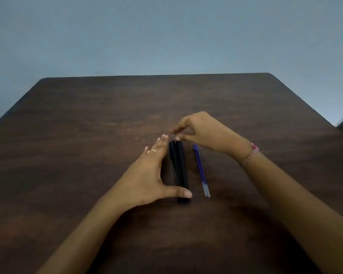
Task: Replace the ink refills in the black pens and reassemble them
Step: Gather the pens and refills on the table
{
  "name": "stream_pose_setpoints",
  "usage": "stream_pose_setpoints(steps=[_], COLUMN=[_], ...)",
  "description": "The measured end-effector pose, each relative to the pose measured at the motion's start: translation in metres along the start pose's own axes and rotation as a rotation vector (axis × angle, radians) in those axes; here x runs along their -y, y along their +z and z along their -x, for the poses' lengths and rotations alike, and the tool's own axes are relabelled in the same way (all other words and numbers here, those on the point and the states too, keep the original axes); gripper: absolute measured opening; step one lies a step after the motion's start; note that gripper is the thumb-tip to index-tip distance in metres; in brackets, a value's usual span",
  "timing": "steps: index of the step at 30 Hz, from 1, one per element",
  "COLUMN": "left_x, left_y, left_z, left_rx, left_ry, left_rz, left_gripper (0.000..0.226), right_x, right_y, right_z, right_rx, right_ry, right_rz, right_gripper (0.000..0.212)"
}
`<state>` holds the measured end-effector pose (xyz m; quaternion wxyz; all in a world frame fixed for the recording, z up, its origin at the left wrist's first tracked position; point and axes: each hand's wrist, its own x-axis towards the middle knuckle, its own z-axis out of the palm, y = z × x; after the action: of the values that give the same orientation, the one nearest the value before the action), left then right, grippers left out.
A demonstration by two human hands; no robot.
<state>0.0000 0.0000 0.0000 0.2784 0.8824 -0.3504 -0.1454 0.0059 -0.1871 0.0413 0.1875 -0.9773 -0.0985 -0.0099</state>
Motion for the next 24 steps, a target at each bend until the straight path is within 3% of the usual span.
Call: stream_pose_setpoints(steps=[6, 24], left_x=[-0.010, -0.016], left_y=[0.009, 0.007], left_z=[-0.002, 0.000], left_rx=[-0.037, -0.068], left_ry=[0.113, 0.148], left_rz=[-0.135, -0.301], left_gripper=[0.141, 0.135], right_x=[-0.004, -0.011], right_y=[0.004, 0.010], right_z=[0.004, 0.004], right_rx=[0.013, -0.023], right_ry=[0.036, 0.035], right_rz=[0.038, 0.042], right_gripper=[0.027, 0.027])
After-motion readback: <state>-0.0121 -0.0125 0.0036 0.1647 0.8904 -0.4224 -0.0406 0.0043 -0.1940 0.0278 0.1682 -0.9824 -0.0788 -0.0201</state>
